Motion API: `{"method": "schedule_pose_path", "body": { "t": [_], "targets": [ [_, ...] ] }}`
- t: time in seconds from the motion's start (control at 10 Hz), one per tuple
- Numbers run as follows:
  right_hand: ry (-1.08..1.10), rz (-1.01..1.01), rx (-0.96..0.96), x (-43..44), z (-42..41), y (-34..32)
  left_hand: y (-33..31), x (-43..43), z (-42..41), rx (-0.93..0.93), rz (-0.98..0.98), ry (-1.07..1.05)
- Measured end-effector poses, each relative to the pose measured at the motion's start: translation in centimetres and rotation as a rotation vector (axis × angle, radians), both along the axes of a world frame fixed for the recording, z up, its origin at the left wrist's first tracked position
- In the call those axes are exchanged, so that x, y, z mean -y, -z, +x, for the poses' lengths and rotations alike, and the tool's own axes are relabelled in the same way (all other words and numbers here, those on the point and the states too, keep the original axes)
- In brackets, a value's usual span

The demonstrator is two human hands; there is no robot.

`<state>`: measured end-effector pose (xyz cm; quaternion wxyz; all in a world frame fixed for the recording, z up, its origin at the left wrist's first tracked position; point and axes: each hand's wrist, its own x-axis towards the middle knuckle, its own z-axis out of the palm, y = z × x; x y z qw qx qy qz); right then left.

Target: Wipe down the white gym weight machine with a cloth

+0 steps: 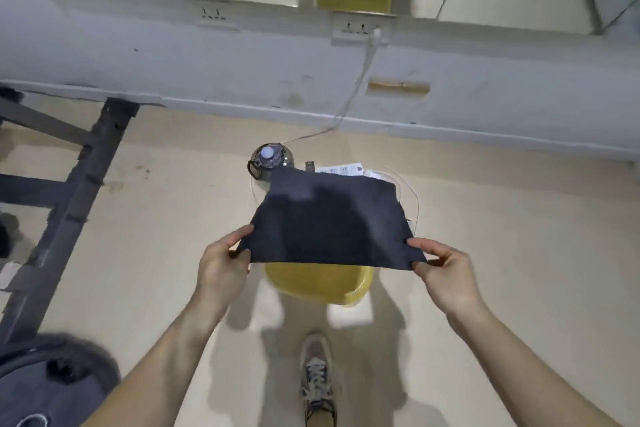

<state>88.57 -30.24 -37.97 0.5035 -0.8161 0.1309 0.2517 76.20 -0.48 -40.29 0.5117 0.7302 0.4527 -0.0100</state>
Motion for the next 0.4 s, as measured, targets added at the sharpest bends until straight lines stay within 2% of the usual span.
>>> {"method": "schedule_pose_path", "body": {
  "t": [0.2,0.3,0.4],
  "targets": [
    [0.009,-0.14,-0.221,-3.2,-4.1,14.1,14.5,-2.4,-2.5,-0.193,0.033,0.18],
    [-0.006,-0.204,-0.344,-3.5,-6.2,17.2,18.2,-2.7,-4.0,-0.271,-0.017,0.229],
    [-0.142,-0.235,-0.434,-4.0,-7.5,18.1,19.6,-3.0,-5.2,-0.38,-0.118,0.181]
  ]
}}
